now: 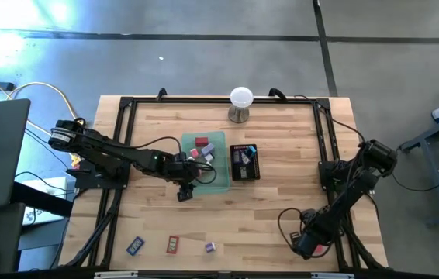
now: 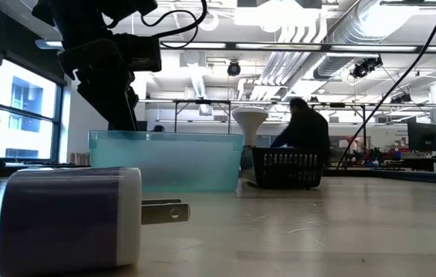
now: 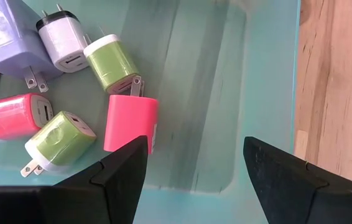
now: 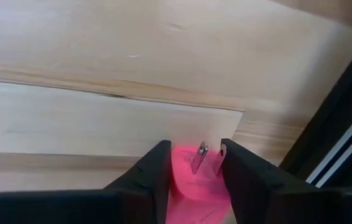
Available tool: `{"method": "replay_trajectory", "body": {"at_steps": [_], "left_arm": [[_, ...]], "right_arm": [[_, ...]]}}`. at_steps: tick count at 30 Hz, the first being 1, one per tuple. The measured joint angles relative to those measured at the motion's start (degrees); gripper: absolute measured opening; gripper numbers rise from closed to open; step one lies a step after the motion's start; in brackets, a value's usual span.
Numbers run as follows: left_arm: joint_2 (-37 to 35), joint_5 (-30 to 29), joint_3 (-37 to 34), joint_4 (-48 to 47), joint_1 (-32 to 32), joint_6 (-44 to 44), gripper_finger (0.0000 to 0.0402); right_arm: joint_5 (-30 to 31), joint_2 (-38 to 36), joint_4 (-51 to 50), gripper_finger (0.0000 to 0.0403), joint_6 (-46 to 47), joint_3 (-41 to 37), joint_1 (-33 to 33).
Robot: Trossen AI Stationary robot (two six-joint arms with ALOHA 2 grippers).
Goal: Pick & Place Office items
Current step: Put the pink charger adapter into the blue bin
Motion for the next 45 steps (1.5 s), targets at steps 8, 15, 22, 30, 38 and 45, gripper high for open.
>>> {"method": "replay_trajectory", "body": {"at_steps": [8, 15, 22, 30, 38, 45], "left_arm": [[0.0, 0.0, 0.0, 0.0, 0.0, 0.0, 0.0257], [0.0, -0.5, 0.0, 0.2, 0.0, 0.0, 0.0257], [0.0, -0.5, 0.0, 0.2, 0.0, 0.0, 0.0257], [0.0, -0.5, 0.0, 0.2, 0.0, 0.0, 0.0257], [0.0, -0.5, 0.0, 0.8, 0.0, 0.0, 0.0257], [0.0, -0.4, 0.0, 1.1, -0.4, 0.0, 0.0257]], "right_arm": [[2.0, 0.0, -0.9, 0.0092, -7.4, 0.0, -3.4], [2.2, 0.0, -1.1, 0.0038, -12.1, 0.0, -5.0], [2.4, 0.0, -1.1, 0.0023, -13.8, 0.0, -5.3], [2.8, 0.0, -1.8, 0.0016, -16.5, 0.7, -5.3], [13.7, 0.3, -10.2, 0.0016, -26.1, 9.6, -8.0], [24.8, 0.2, -12.5, 0.0015, -40.0, 18.0, -12.2]]}}
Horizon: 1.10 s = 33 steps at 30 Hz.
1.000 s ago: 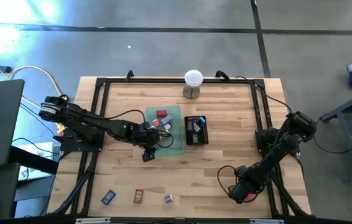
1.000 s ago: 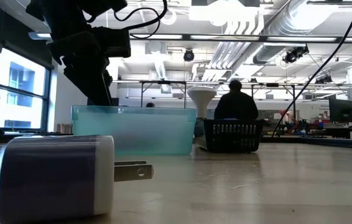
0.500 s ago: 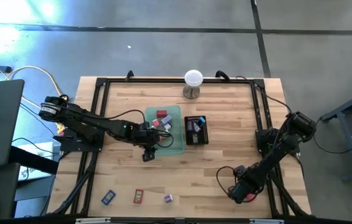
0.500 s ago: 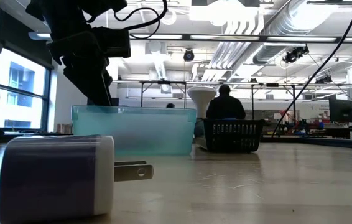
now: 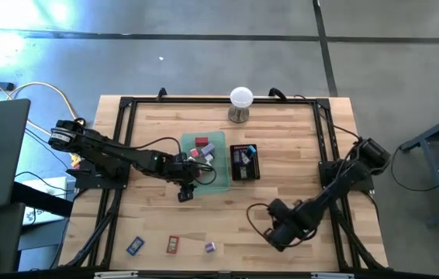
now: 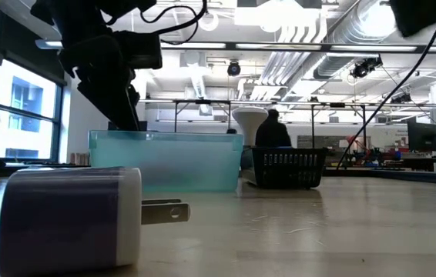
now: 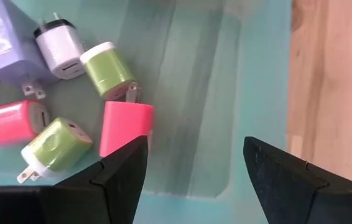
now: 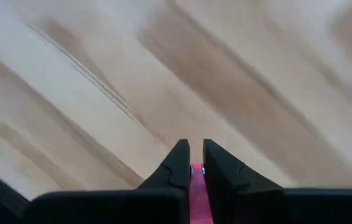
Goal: Pick & Place Office items
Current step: Put the pink charger adapter into the blue bin
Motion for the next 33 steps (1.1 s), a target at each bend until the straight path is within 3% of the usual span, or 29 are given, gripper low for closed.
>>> {"method": "replay_trajectory", "body": {"at_steps": [12, 17, 23, 33], "left_arm": [[0.0, 0.2, -0.1, 16.2, -5.8, 5.7, 0.0257], [0.0, 0.0, -0.1, 23.3, -9.0, 9.1, 0.0257], [0.0, 0.1, -0.1, 30.9, -11.8, 10.7, 0.0257], [0.0, 0.0, 0.0, 43.4, -12.7, 13.2, 0.0257]], "right_arm": [[20.4, -0.1, 0.1, 0.0015, -30.8, 12.1, -7.5], [28.5, -0.2, 7.5, 0.0015, -47.2, 16.6, -8.1], [30.5, -0.2, 23.4, 0.0015, -67.6, 17.2, -8.4], [30.5, -0.2, 36.0, 0.0015, -83.5, 17.2, -8.7]]}}
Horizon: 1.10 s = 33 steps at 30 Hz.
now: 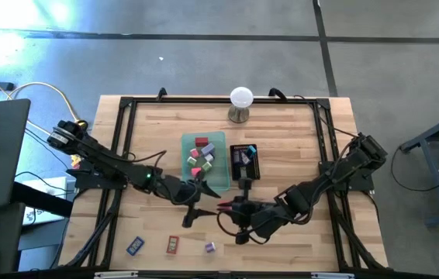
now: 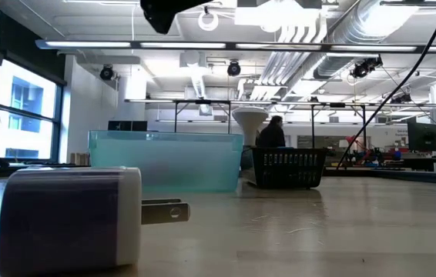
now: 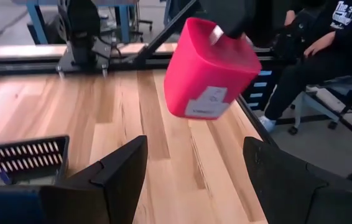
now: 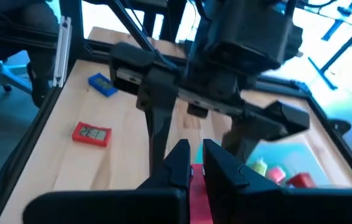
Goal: Pick & Place Office items
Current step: Put the pink charger adapter into the blue bin
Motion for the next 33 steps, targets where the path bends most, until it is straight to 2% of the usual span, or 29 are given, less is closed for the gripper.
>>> {"method": "replay_trajectory", "body": {"at_steps": [9, 25, 29, 33], "left_arm": [[0.0, 0.0, 0.0, 3.9, 0.0, 7.7, 0.0257], [0.0, 0.1, 0.0, 6.0, 4.4, 8.2, 0.0256], [0.0, 0.1, 0.0, 6.0, 4.4, 9.6, 0.0240], [0.0, 0.1, 0.0, 5.9, 4.4, 9.6, 0.0204]], "right_arm": [[-0.1, 0.0, 2.5, 0.0015, -3.2, 0.0, -1.6], [-6.4, 0.0, 2.8, 0.0015, -4.1, 0.0, -6.8], [-6.4, 0.0, 2.8, 0.0015, -4.3, 0.0, -7.1], [-6.4, 0.0, 2.8, 0.0015, -4.7, 0.0, -7.1]]}}
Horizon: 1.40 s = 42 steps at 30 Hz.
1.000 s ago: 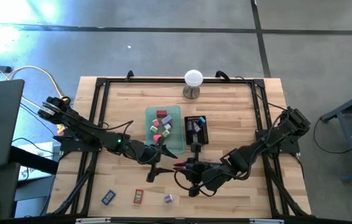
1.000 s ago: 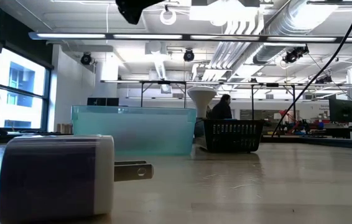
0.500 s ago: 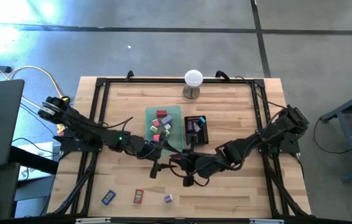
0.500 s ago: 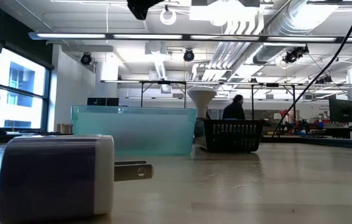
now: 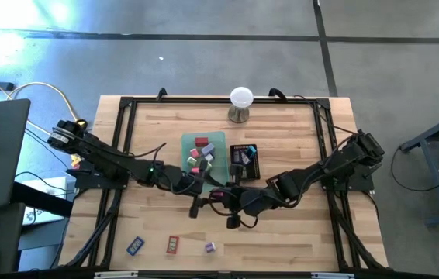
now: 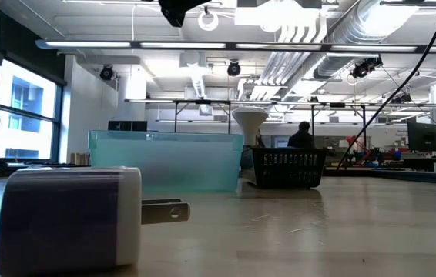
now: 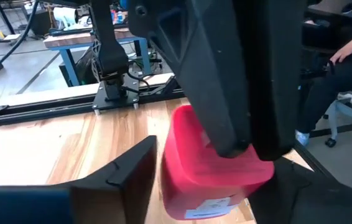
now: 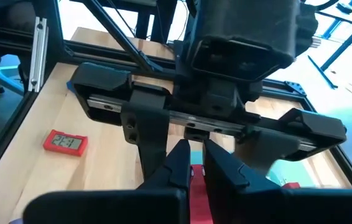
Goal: Pick & Place Office items
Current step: Put the pink charger adapter into the blue bin
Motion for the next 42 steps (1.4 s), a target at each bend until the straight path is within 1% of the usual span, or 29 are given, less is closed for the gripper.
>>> {"method": "replay_trajectory", "body": {"at_steps": [4, 6, 13, 16, 18, 20, 25, 28, 30, 34, 37, 39, 42], "left_arm": [[0.0, 0.0, 0.0, -0.2, 0.0, 0.2, 0.0158], [0.0, -0.2, 0.0, -0.2, 0.0, 0.2, 0.0146], [0.0, -0.1, 0.0, -0.2, -0.1, 0.1, 0.0148], [0.0, -0.1, 0.0, -0.2, -0.3, 0.1, 0.0151], [0.0, -0.1, 0.0, -0.2, -0.3, 0.1, 0.0151], [0.0, 0.0, 0.0, -0.2, -0.3, -0.1, 0.0150], [0.0, 0.0, 0.0, 0.1, -0.7, -0.5, 0.0150], [0.0, 0.3, 0.0, -1.1, -1.2, -0.5, 0.0150], [-0.5, 4.1, 0.0, -3.2, -1.2, -0.3, 0.0150], [-3.2, 16.0, 0.0, -9.3, -0.4, -0.3, 0.0150], [-4.5, 20.1, 0.0, -11.9, -0.1, -0.1, 0.0150], [-4.8, 22.9, 0.0, -12.7, -0.5, 1.6, 0.0150], [-4.8, 31.4, 0.0, -12.7, -1.1, 4.1, 0.0150]], "right_arm": [[0.2, 0.0, 0.0, 0.0015, 0.2, 0.0, 0.0], [0.2, 0.0, 0.0, 0.0015, 0.2, 0.0, 0.0], [0.1, 0.0, 0.0, 0.0015, 0.2, 0.0, 0.0], [-1.0, 0.0, -0.1, 0.0022, 0.3, 0.0, 0.0], [-1.1, 0.0, -0.5, 0.0037, 0.6, 0.0, 0.0], [-1.2, 0.0, -0.7, 0.0060, 0.5, 0.0, 0.0], [-1.2, 0.0, -1.1, 0.0134, 0.4, 0.0, 0.6], [0.6, -0.1, -1.6, 0.0177, -0.8, 0.0, 1.8], [2.9, -0.4, -2.1, 0.0199, -1.3, 0.0, 2.8], [9.4, -1.0, -3.5, 0.0222, -1.8, 0.0, 5.7], [12.5, -1.4, -3.7, 0.0227, -2.4, 0.0, 7.4], [13.7, -1.4, -3.9, 0.0227, -2.9, 0.0, 8.5], [13.7, -1.3, -4.0, 0.0227, -3.0, 0.0, 9.4]]}}
